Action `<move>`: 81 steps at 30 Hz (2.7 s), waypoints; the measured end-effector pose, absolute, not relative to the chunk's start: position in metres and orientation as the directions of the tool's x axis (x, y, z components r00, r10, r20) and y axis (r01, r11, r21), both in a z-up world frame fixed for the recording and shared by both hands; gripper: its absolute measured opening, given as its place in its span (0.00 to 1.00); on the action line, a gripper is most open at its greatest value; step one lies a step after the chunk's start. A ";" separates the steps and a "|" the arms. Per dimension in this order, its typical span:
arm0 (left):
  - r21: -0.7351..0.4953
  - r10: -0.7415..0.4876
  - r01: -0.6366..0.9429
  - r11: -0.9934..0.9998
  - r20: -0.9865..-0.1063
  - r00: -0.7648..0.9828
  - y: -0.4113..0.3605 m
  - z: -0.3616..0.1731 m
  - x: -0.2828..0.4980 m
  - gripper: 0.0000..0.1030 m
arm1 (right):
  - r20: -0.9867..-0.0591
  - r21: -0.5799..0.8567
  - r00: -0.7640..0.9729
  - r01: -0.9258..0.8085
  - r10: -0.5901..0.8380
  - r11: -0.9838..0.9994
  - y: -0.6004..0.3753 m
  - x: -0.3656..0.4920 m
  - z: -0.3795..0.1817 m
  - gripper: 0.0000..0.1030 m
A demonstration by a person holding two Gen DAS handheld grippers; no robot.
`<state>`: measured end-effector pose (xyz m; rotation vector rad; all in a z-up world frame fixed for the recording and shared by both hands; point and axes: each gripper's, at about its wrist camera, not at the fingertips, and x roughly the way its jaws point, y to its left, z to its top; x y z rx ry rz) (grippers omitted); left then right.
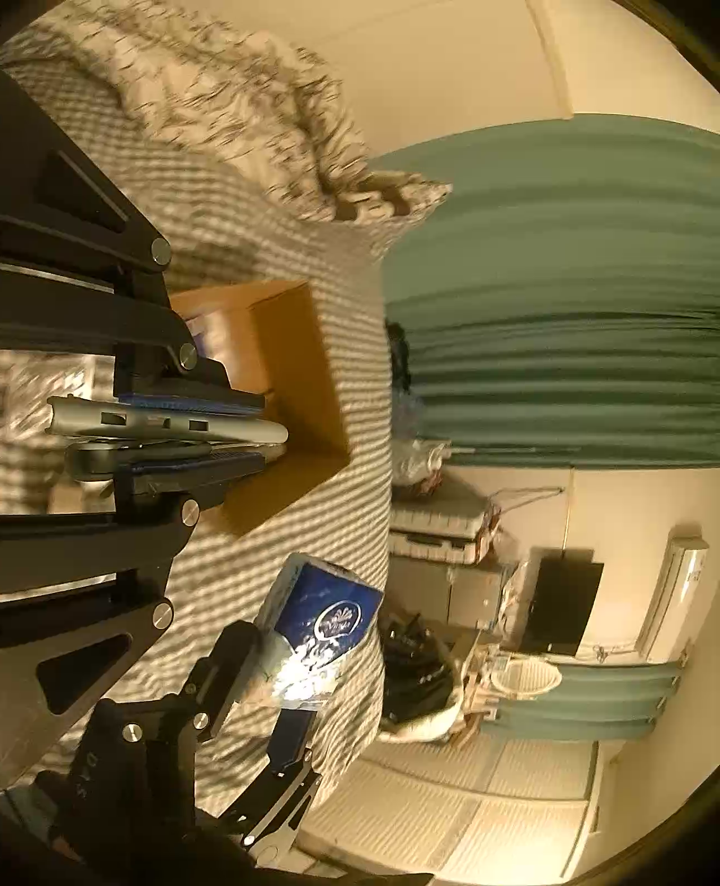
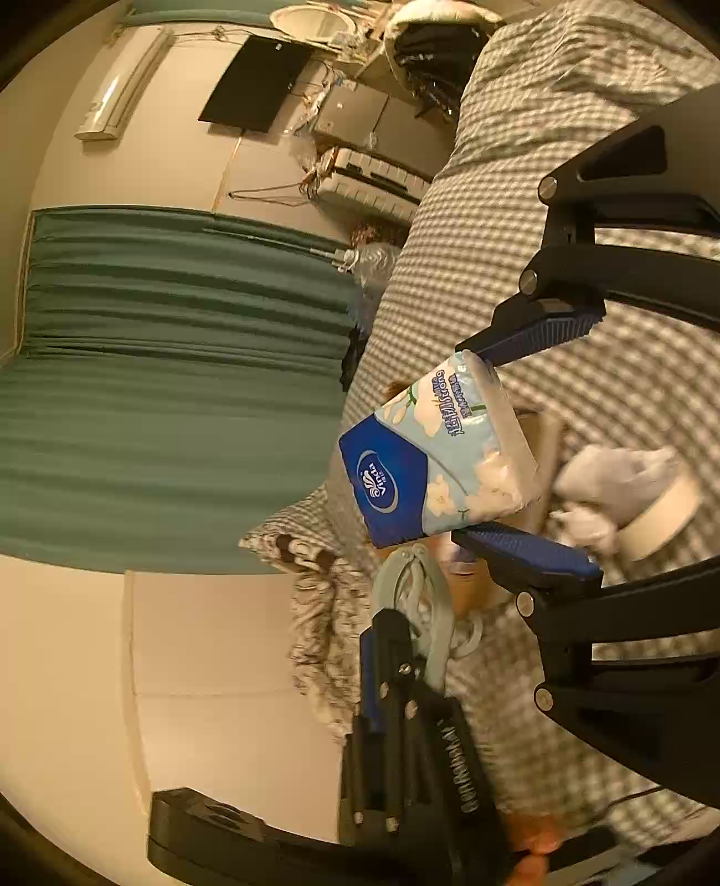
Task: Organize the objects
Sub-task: 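Carry the tissue pack and green clip into the box and open both tools, then grasp the masking tape roll with the right tool while the left tool grasps the blister pack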
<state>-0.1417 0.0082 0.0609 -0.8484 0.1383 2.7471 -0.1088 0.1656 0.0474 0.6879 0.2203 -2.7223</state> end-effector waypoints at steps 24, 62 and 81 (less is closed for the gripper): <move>0.079 0.044 -0.135 -0.988 -0.686 -0.726 -0.013 -0.034 -0.275 0.56 | -0.579 0.064 -0.747 0.357 -0.326 -0.932 0.149 -0.243 -0.044 0.80; 0.103 -0.031 -0.046 -0.994 -0.640 -0.768 -0.008 -0.062 -0.067 1.00 | -0.648 -0.003 -0.738 0.248 -0.188 -0.969 0.181 -0.051 -0.071 0.82; 0.131 -0.065 -0.056 -0.990 -0.761 -0.645 -0.014 -0.129 -0.097 1.00 | -0.736 0.044 -0.635 0.302 -0.236 -0.952 0.157 -0.094 -0.134 0.32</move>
